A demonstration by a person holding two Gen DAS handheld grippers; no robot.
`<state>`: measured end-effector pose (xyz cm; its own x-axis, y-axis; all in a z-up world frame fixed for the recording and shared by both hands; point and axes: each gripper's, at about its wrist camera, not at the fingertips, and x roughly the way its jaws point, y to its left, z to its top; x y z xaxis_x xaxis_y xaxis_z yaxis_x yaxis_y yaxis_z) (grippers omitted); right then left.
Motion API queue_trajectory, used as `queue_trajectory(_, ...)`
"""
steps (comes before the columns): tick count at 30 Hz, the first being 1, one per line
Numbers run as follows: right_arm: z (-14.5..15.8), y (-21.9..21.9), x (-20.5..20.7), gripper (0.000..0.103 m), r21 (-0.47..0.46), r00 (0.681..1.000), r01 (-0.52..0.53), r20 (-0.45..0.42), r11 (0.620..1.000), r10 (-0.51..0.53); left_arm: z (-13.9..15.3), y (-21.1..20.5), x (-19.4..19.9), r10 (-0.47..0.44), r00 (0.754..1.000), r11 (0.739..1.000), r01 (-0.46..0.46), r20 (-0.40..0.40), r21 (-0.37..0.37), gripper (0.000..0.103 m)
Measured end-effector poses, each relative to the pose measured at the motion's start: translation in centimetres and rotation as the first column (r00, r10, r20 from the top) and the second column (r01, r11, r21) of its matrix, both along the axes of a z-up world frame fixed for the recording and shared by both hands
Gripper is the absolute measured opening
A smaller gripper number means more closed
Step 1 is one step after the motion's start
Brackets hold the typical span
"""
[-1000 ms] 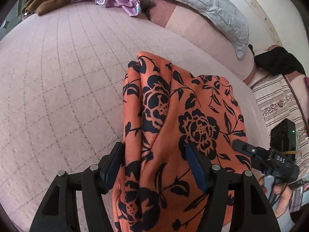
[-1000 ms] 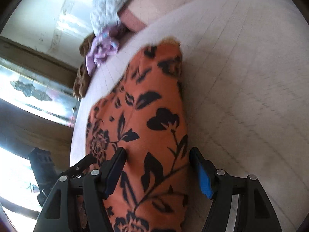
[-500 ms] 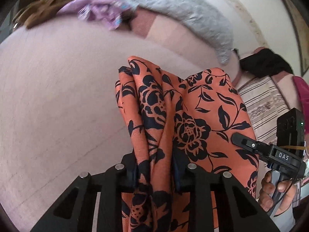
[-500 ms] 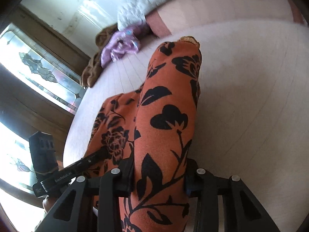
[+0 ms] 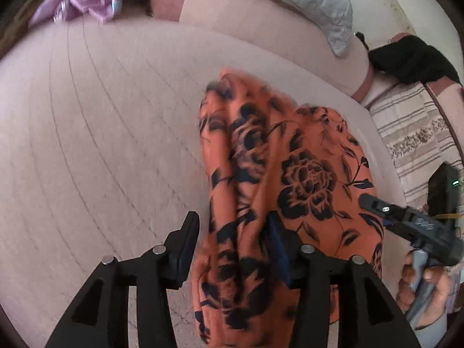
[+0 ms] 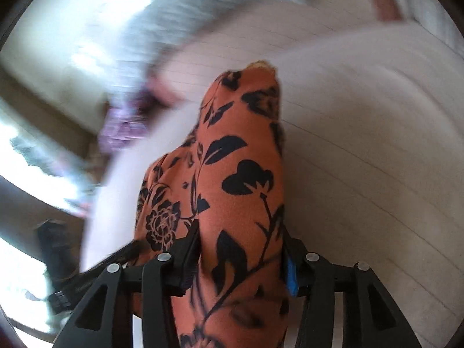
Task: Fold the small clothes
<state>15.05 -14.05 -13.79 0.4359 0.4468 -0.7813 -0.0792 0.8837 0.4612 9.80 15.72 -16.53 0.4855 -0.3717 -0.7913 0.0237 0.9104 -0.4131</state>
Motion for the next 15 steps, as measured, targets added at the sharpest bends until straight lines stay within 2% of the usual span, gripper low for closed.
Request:
queue_trajectory(1,-1.2,-0.4,-0.1,0.054,-0.046,0.999,0.029,-0.034,0.999,-0.031,0.2,1.0,-1.0,0.011,1.000,1.000,-0.011,0.019,0.017,0.056)
queue_trajectory(2,-1.6,-1.0,-0.9,0.054,0.001,0.999,0.039,-0.012,0.999,-0.039,0.6,1.9,-1.9,0.018,0.999,0.999,-0.019,0.038,0.040,0.057)
queue_trajectory(3,-1.2,-1.1,-1.6,0.055,0.009,0.999,0.050,0.009,0.999,-0.050,1.2,2.1,-2.6,0.018,0.998,0.998,-0.021,0.058,0.057,0.057)
queue_trajectory(6,1.3,-0.1,-3.8,0.055,-0.048,0.992,0.065,0.115,0.997,-0.059,3.1,2.5,-5.2,0.004,0.992,0.997,-0.014,0.125,0.081,0.057)
queue_trajectory(8,3.2,1.2,-5.4,0.056,-0.030,0.983,0.033,0.183,0.999,-0.027,3.9,3.2,-7.2,0.014,0.988,0.995,-0.028,0.151,0.091,0.057)
queue_trajectory(11,4.7,4.7,-7.7,0.068,-0.062,0.965,-0.063,0.250,0.996,0.077,4.4,4.1,-9.3,0.055,0.985,0.994,-0.069,0.161,0.083,0.057)
queue_trajectory(13,3.9,5.5,-7.7,0.071,-0.085,0.965,-0.105,0.231,0.991,0.122,4.5,4.5,-11.2,0.075,0.984,0.993,-0.089,0.162,0.082,0.057)
queue_trajectory(15,1.1,5.9,-6.5,0.070,-0.134,0.987,-0.093,0.115,0.987,0.109,4.8,4.3,-12.4,0.073,0.985,0.991,-0.090,0.158,0.102,0.057)
